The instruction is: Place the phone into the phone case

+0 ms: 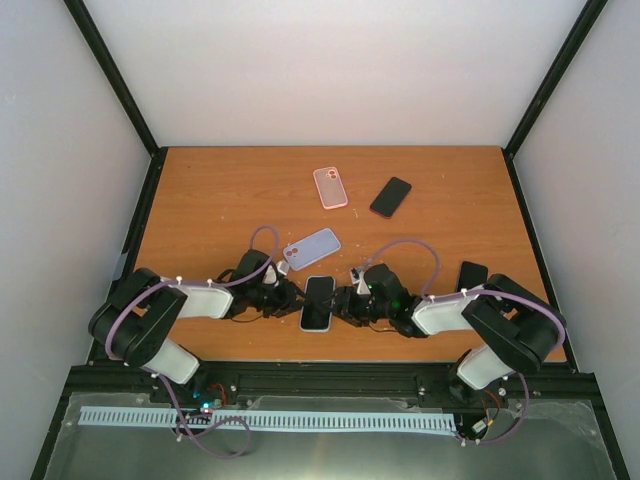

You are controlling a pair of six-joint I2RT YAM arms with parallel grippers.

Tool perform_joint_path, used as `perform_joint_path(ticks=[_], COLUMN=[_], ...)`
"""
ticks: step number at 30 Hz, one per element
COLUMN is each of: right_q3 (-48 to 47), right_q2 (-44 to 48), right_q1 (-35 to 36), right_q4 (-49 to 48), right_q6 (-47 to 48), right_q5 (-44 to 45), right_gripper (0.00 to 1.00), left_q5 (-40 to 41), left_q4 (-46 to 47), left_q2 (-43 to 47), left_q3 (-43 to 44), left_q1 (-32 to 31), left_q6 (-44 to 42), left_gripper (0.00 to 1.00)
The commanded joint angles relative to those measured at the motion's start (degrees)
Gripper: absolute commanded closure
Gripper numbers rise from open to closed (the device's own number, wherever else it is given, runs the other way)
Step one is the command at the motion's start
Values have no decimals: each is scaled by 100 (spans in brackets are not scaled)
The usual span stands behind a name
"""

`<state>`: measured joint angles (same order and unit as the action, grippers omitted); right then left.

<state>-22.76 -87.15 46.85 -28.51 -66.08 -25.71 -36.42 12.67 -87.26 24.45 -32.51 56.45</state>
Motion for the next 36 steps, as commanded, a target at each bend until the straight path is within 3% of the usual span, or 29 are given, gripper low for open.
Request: perform_joint_path(ticks=[1, 13, 26, 29, 33, 36], right_q3=[-109, -26, -110, -144, -225, -352], right_q2=[-6, -580, -588, -579, -476, -338], right_q1=[78, 76, 65, 70, 71, 70], right_q4=[-1757, -2371, -1536, -1334, -977, -534], right_q6=[-278, -589, -245, -177, -61, 172], right_q5=[-476, -479, -178, -149, -70, 22], right_gripper=[43, 46, 93, 92, 76, 79], left_q5=[-190, -226, -172, -172, -154, -174], left_q4=[-81, 77, 87, 95, 96, 115], left_q2=[135, 209, 137, 81, 89, 161], left_q3=[-109, -239, -258, -248, -265, -282], left_q1=[-116, -122, -123, -119, -122, -123], left_q6=[28, 108, 88, 78, 107, 128], left_gripper=[64, 61, 61, 60, 60, 60])
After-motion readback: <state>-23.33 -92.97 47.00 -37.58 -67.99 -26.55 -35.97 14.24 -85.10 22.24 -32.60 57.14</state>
